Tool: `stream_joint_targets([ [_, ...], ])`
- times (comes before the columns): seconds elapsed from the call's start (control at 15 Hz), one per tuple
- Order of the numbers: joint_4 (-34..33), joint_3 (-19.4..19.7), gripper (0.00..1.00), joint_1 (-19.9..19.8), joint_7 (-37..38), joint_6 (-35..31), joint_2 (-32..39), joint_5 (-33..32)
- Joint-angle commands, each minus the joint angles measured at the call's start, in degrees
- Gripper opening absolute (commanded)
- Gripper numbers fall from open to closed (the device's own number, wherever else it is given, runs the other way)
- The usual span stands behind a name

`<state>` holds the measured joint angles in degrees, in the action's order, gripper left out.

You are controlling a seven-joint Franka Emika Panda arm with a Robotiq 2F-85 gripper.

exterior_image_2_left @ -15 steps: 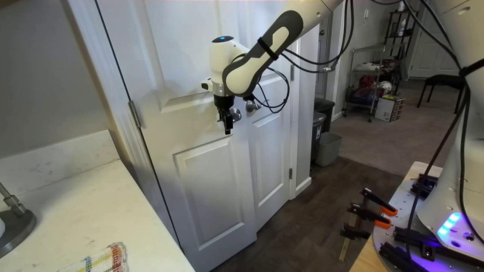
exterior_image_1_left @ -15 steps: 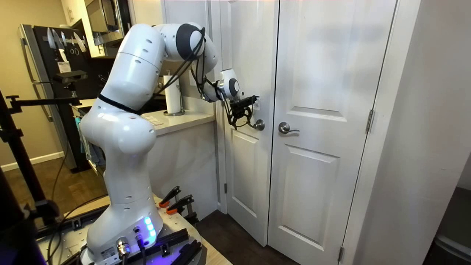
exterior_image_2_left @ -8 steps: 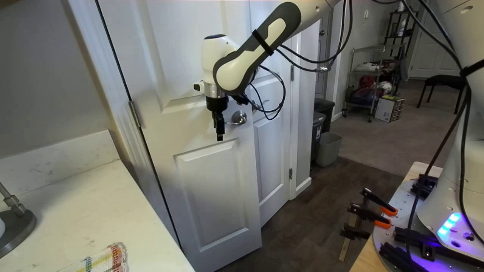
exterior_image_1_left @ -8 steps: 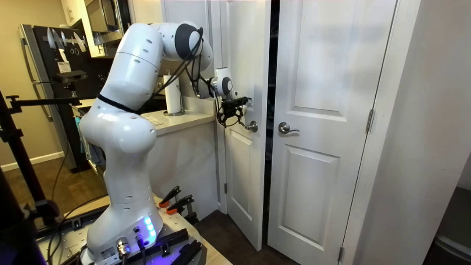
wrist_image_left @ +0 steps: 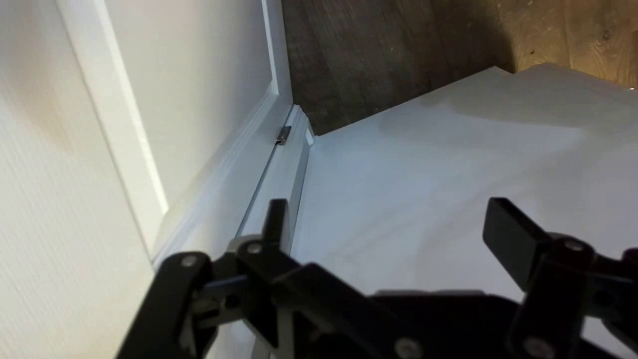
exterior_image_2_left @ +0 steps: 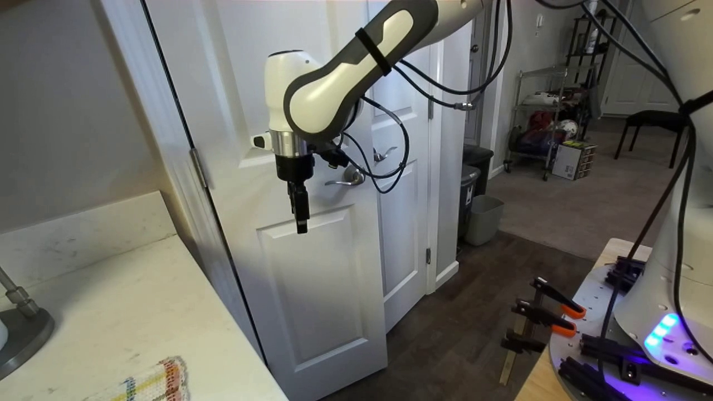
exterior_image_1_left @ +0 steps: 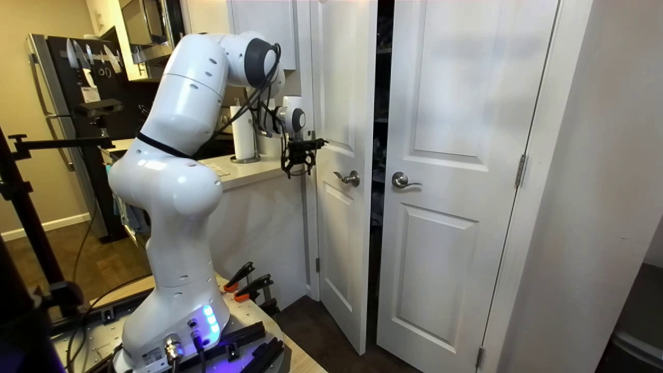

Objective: Pull open the left side of the white door

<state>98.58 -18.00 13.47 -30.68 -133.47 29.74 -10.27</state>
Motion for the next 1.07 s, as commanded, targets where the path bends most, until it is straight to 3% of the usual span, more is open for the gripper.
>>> stream_joint_targets([
  [0.0, -2.2, -0.1, 1.00, 0.7, 0.0, 4.6, 0.2, 1.0],
  [0.4, -1.1, 2.0, 1.00, 1.1, 3.9, 12.7, -2.8, 0.7],
  [0.73, 11.2, 2.2, 1.00, -3.3, 5.8, 7.9, -12.8, 6.0],
  [1.0, 22.1, 3.7, 1.00, -6.2, 4.6, 8.2, -23.3, 9.5],
])
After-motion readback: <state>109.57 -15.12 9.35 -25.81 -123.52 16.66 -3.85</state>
